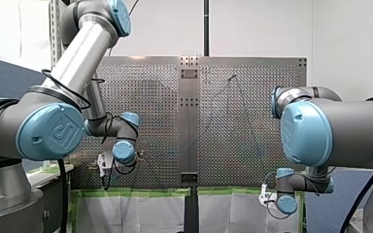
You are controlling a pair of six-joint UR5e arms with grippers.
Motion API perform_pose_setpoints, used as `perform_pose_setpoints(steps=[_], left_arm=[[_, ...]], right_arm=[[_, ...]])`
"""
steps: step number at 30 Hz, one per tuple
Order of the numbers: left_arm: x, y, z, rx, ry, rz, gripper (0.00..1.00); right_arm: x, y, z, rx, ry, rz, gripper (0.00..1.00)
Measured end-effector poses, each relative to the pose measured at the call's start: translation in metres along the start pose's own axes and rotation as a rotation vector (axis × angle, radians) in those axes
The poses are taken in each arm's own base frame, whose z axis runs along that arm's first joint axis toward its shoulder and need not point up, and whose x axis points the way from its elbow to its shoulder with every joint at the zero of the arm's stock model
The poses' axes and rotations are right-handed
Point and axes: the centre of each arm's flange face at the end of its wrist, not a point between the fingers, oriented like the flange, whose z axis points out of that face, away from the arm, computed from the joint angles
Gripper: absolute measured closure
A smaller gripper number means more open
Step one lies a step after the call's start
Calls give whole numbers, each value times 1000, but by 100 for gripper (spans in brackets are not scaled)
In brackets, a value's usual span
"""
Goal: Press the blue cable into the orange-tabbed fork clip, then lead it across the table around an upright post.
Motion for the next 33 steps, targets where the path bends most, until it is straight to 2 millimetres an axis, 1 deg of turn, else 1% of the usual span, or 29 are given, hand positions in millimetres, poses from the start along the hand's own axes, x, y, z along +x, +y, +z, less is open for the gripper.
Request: perform_pose_setpoints(steps=[4, 13, 21, 26, 33], left_arm=[[2, -1, -3, 4, 4, 2, 0], [22, -5, -30, 97, 25, 36, 0], [39, -13, -62, 195, 35, 76, 0], [45, -15, -86, 211, 22, 70, 0], [60, -13, -120, 214, 13, 78, 0]], right_arm=[[0, -1, 0, 1, 0, 0, 100], [0, -1, 0, 2, 0, -1, 100], [0, -3, 0, 4, 0, -3, 100], [-1, -4, -1, 5, -1, -4, 100], [-1, -5, -1, 7, 0, -6, 100]])
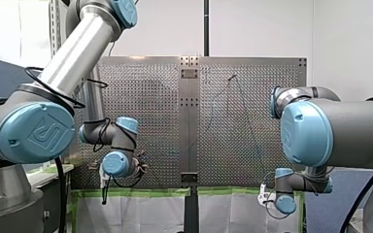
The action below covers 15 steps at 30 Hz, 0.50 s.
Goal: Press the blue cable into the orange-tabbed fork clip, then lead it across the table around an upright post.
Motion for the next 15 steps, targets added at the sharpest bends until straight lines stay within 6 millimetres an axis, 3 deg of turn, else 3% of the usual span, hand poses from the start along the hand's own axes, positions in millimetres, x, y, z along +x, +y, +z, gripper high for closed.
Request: perform_pose_setpoints(steps=[11, 15], left_arm=[[19, -3, -50, 3, -19, 13, 0], [17, -14, -50, 17, -64, 9, 0]], right_arm=[[0, -2, 0, 3, 1, -1, 100], [0, -2, 0, 4, 3, -1, 100]])
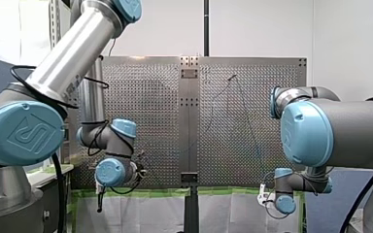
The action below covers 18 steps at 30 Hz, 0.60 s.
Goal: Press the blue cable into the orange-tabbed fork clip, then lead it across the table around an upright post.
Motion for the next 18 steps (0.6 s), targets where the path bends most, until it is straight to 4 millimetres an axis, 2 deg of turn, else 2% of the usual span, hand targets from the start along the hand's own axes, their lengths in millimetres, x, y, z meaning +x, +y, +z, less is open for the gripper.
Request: perform_pose_setpoints(steps=[18], left_arm=[[-11, -75, 14, 138, -78, 32, 0]], right_arm=[[0, -2, 0, 3, 0, -1, 100]])
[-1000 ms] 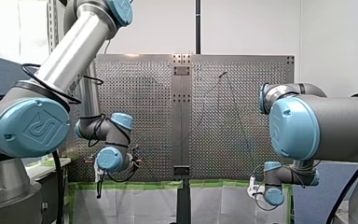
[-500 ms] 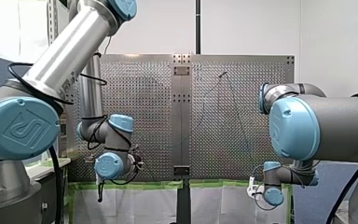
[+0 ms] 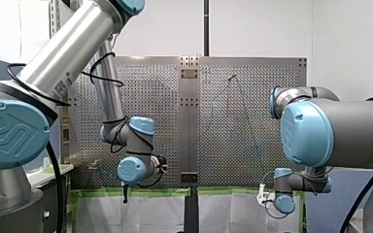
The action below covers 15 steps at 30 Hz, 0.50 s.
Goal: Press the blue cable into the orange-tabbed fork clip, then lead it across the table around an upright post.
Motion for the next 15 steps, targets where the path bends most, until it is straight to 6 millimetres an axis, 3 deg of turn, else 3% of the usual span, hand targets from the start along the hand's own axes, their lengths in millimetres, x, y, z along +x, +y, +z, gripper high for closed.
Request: perform_pose_setpoints(steps=[9, 15], left_arm=[[-5, -30, 0, 7, -15, 5, 0], [-3, -29, -5, -36, 8, 13, 0]], right_arm=[[0, 0, 0, 0, -1, -2, 100], [0, 0, 0, 0, -1, -3, 100]])
